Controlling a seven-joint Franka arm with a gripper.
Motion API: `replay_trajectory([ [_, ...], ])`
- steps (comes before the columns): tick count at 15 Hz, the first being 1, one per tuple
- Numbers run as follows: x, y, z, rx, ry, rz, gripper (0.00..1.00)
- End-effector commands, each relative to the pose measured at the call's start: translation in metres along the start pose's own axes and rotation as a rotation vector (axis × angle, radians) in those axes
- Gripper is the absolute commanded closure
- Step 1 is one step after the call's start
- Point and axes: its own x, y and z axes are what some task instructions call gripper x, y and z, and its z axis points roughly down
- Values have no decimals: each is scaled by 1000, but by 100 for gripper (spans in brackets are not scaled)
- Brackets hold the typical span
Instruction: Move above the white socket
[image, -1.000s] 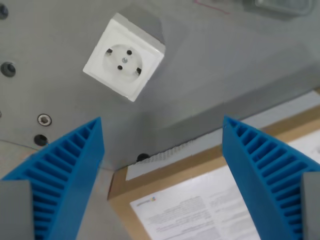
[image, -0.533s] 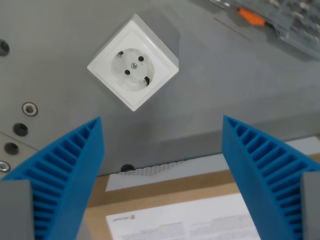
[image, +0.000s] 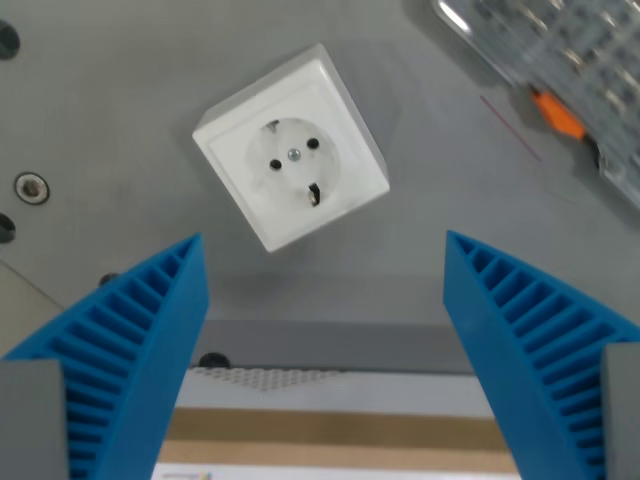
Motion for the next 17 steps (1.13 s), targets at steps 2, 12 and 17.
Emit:
replay_trajectory([
  [2,0,-4,14,-60,91,-366,0],
  [12,4,-8,33,-64,98,-413,0],
  [17,4,-9,38,-66,98,-386,0],
])
